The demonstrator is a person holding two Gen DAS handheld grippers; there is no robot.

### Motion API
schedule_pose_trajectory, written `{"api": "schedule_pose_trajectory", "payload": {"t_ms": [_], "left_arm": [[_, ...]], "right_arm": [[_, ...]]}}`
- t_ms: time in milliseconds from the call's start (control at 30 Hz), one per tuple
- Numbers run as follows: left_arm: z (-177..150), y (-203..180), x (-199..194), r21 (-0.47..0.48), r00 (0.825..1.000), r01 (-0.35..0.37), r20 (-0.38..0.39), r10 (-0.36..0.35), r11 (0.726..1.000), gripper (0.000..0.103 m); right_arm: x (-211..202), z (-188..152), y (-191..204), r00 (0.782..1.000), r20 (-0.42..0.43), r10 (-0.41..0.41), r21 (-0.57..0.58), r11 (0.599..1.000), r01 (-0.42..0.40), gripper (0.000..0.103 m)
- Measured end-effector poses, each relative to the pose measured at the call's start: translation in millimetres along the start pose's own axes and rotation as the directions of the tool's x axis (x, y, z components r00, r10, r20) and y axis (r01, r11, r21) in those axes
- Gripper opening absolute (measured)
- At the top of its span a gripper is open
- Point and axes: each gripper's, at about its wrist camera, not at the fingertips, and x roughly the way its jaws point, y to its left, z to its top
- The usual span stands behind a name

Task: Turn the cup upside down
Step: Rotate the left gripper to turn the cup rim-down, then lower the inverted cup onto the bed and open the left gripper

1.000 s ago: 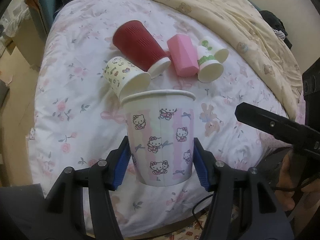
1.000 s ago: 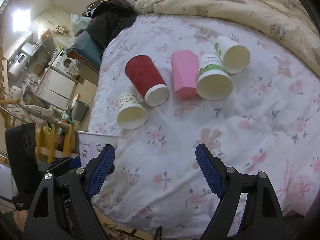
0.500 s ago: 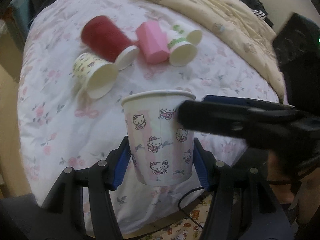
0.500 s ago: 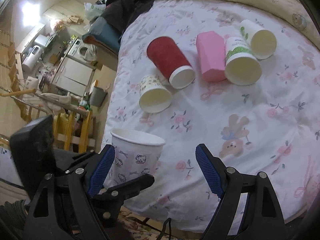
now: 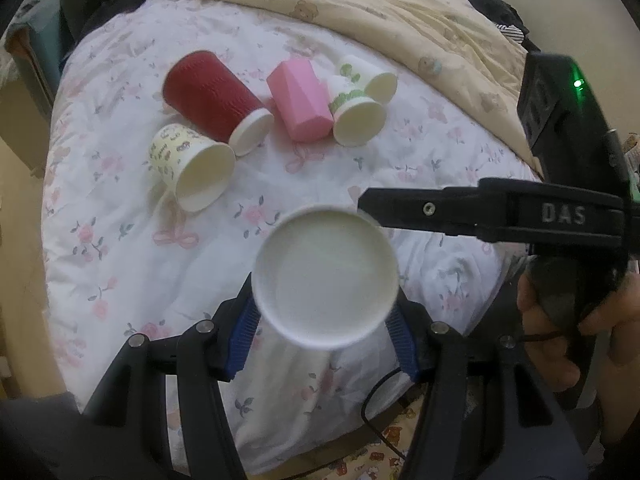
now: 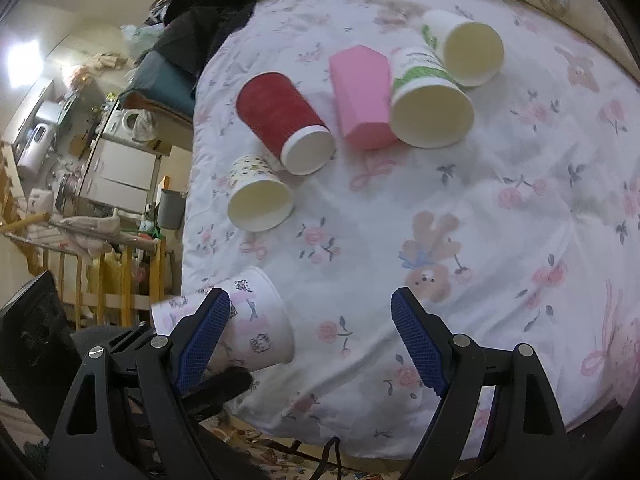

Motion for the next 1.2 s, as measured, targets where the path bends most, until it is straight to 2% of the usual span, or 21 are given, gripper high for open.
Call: {"api": "schedule_pose_trajectory", "payload": {"t_ms": [167, 300, 367, 433, 633, 700, 833, 1067, 1200], "left_arm": [[2, 1, -3, 0.006, 1.0, -0.003, 0.023, 0.003, 1.0, 0.053], [6, 9, -1, -0.014, 0.998, -0.054, 0.021, 0.055, 0.998, 0.053], [12, 16, 4, -0.045, 0.997, -0.083, -0.004, 0.083, 0.995, 0.053], [26, 24, 15, -0.09, 0.992, -0.12, -0.04, 0.117, 0.989, 0.053], [57, 21, 57, -0.179, 0.99, -0.125, -0.089, 0.111, 0.976, 0.053], [64, 21, 74, -0.207, 0.99, -0.118, -0.106, 0.097, 0.971, 0.053], [70, 21, 108, -0.248, 0.982, -0.143, -0.158, 0.106, 0.958, 0.053], [74, 15, 127, -0.202, 0.971, -0.202, -0.169, 0.169, 0.958, 0.053], [72, 13, 127, -0.208, 0.972, -0.196, -0.169, 0.162, 0.958, 0.056]], "right_arm": [[-1, 1, -6, 1.0, -0.004, 0.01, 0.024, 1.0, -0.01, 0.085], [-12, 3, -5, 0.999, 0.037, -0.001, 0.025, 1.0, 0.0, 0.085], [-28, 3, -8, 0.993, 0.104, -0.052, 0.027, 0.998, 0.049, 0.085], [-49, 3, -19, 0.976, 0.181, -0.119, 0.065, 0.992, 0.109, 0.086], [-75, 0, -55, 0.953, 0.226, -0.199, 0.188, 0.969, 0.158, 0.086], [-78, 0, -64, 0.957, 0.222, -0.186, 0.228, 0.964, 0.134, 0.086], [-76, 0, -81, 0.976, 0.202, -0.075, 0.306, 0.952, 0.01, 0.086], [-76, 2, -77, 0.979, 0.192, -0.069, 0.29, 0.957, 0.01, 0.086], [-73, 1, -78, 0.982, 0.176, -0.066, 0.291, 0.957, 0.012, 0.086]]}}
